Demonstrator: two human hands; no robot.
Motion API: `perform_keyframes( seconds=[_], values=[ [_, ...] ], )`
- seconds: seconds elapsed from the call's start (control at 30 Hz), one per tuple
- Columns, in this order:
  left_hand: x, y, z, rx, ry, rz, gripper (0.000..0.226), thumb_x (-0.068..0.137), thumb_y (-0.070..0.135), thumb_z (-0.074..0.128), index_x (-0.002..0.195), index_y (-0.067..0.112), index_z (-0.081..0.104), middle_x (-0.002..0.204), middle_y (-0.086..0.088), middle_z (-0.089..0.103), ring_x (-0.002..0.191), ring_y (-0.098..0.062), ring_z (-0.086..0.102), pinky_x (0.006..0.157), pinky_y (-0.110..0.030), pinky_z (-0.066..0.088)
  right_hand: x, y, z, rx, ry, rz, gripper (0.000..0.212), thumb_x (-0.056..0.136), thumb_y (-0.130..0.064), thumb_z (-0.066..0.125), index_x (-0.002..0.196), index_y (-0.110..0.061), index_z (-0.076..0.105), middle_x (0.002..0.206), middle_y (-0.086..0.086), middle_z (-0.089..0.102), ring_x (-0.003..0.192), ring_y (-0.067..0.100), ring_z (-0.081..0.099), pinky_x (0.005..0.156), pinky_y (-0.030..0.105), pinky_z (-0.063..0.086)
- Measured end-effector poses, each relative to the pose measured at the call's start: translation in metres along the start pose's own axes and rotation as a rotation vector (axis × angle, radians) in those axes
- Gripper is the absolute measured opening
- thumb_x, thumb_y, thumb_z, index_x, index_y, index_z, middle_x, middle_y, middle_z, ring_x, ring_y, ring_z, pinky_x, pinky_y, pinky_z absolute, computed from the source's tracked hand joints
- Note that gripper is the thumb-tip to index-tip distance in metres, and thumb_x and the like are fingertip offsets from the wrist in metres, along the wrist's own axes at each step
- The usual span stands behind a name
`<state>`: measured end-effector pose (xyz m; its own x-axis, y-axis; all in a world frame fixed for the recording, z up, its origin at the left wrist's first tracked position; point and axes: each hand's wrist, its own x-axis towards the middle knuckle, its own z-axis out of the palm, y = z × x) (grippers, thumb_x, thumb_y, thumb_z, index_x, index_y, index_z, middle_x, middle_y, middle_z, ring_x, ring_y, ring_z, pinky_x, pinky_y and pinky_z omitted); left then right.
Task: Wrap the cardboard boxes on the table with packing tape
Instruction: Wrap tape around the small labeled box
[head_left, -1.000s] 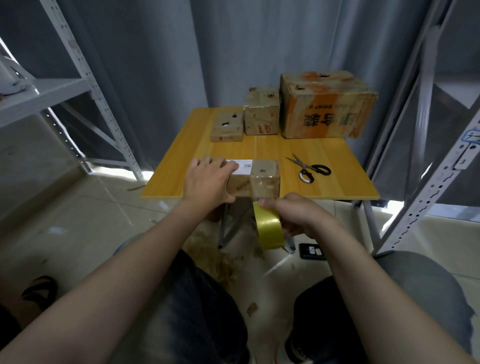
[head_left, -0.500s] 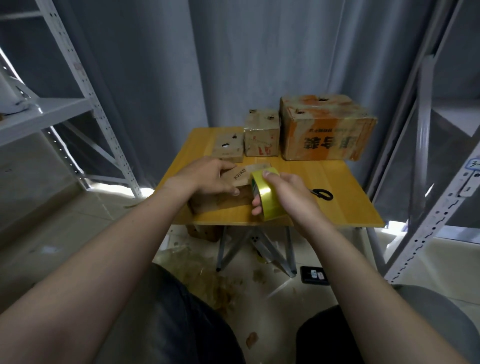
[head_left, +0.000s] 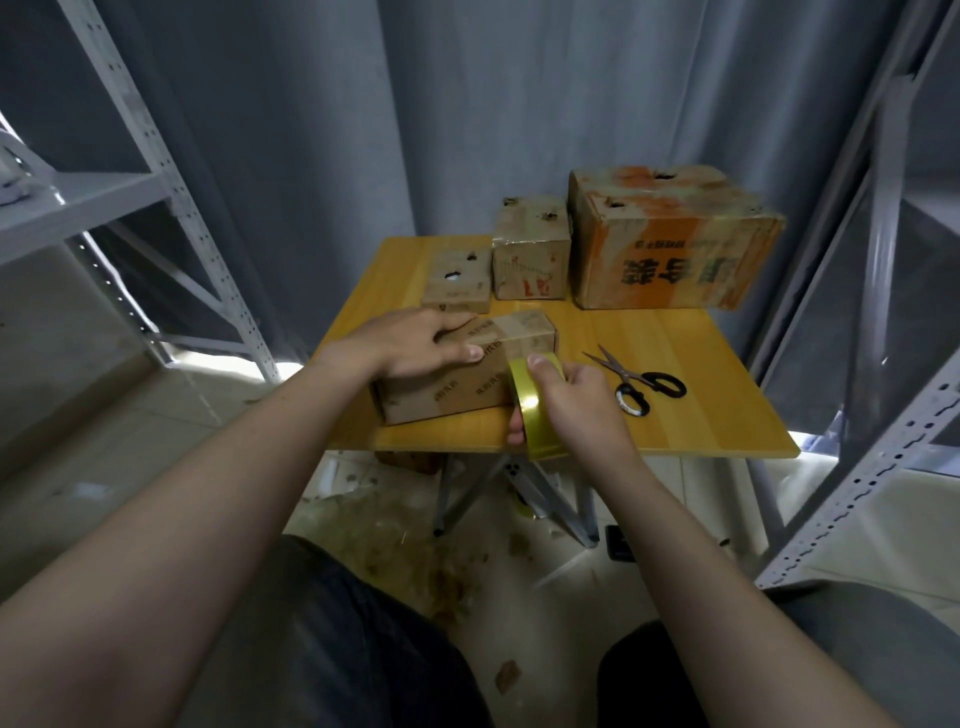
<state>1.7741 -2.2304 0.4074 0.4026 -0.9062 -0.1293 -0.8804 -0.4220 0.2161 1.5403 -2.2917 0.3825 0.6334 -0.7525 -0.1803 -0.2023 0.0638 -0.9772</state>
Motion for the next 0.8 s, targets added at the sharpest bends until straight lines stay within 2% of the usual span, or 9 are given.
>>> perform_keyframes(
  seconds=[0.07,0.27,0.33,0.43,0.53,0.6,0.7,0.73,0.8],
  values=[
    [0.002,-0.003,-0.001,-0.014,-0.004,0.009,0.084,0.082,0.091,0.038,0.157,0.055,0.029,0.166,0.005,0.038,0.147,-0.028,0.041,0.096,-0.038,0.037,0.0,-0.001,0.001,0.001,-0.001,-0.004,0.037,0.108,-0.043,0.048,0.117,-0.008,0.059,0.068,0.012,0.076,0.06,0.028,0.076,0.053,0.031,0.061],
    [0.018,-0.005,-0.015,-0.122,-0.125,-0.029,0.073,0.089,0.087,0.037,0.153,0.052,0.042,0.162,0.008,0.043,0.147,-0.025,0.041,0.114,-0.043,0.034,0.002,-0.013,-0.008,0.098,-0.029,-0.165,0.017,0.106,-0.029,0.056,0.107,-0.016,0.066,0.078,0.013,0.078,0.071,0.028,0.077,0.066,0.031,0.063],
    [0.024,-0.004,-0.016,-0.161,-0.152,-0.04,0.068,0.092,0.083,0.037,0.149,0.048,0.05,0.152,0.007,0.053,0.138,-0.024,0.049,0.107,-0.041,0.037,0.008,-0.023,-0.012,0.139,-0.03,-0.207,0.014,0.105,-0.023,0.057,0.106,-0.014,0.067,0.079,0.016,0.078,0.069,0.028,0.076,0.063,0.029,0.062],
    [0.029,0.001,-0.014,-0.177,-0.055,-0.033,0.053,0.098,0.071,0.046,0.129,0.036,0.069,0.115,0.009,0.066,0.114,-0.02,0.062,0.087,-0.033,0.044,0.024,-0.039,-0.01,0.155,-0.028,-0.206,0.015,0.104,-0.025,0.059,0.104,-0.012,0.067,0.08,0.019,0.077,0.068,0.029,0.074,0.064,0.037,0.064],
    [0.031,0.011,-0.009,-0.095,0.136,0.032,0.032,0.097,0.055,0.064,0.112,0.027,0.07,0.11,0.002,0.07,0.1,-0.02,0.064,0.077,-0.034,0.047,0.044,-0.05,-0.007,0.136,-0.015,-0.203,0.023,0.104,-0.031,0.062,0.106,-0.009,0.067,0.08,0.017,0.078,0.064,0.028,0.072,0.063,0.04,0.062],
    [0.029,0.017,-0.004,-0.049,0.132,0.056,0.05,0.084,0.06,0.076,0.119,0.027,0.065,0.118,0.001,0.068,0.101,-0.02,0.062,0.085,-0.038,0.053,0.057,-0.055,-0.005,0.145,0.002,-0.193,0.03,0.102,-0.035,0.065,0.107,-0.006,0.068,0.077,0.016,0.077,0.06,0.027,0.07,0.056,0.034,0.06],
    [0.022,0.022,0.008,0.101,0.012,0.008,0.103,0.063,0.076,0.08,0.148,0.03,0.047,0.147,0.0,0.051,0.129,-0.027,0.052,0.102,-0.053,0.051,0.07,-0.059,-0.001,0.177,0.025,-0.176,0.032,0.098,-0.039,0.07,0.1,-0.007,0.072,0.074,0.014,0.076,0.059,0.027,0.07,0.054,0.033,0.058],
    [0.021,0.022,0.014,0.164,0.016,-0.007,0.11,0.061,0.077,0.081,0.151,0.028,0.042,0.152,-0.001,0.046,0.134,-0.03,0.048,0.104,-0.056,0.049,0.073,-0.057,0.001,0.172,0.027,-0.183,0.032,0.098,-0.04,0.07,0.098,-0.009,0.072,0.074,0.014,0.076,0.06,0.027,0.07,0.055,0.033,0.059],
    [0.023,0.02,0.021,0.152,0.081,-0.007,0.093,0.062,0.072,0.084,0.138,0.027,0.054,0.138,0.001,0.057,0.125,-0.028,0.056,0.097,-0.052,0.053,0.077,-0.052,0.004,0.129,0.033,-0.213,0.028,0.1,-0.039,0.067,0.095,-0.012,0.073,0.074,0.012,0.077,0.062,0.024,0.073,0.059,0.032,0.06]
  ],
)
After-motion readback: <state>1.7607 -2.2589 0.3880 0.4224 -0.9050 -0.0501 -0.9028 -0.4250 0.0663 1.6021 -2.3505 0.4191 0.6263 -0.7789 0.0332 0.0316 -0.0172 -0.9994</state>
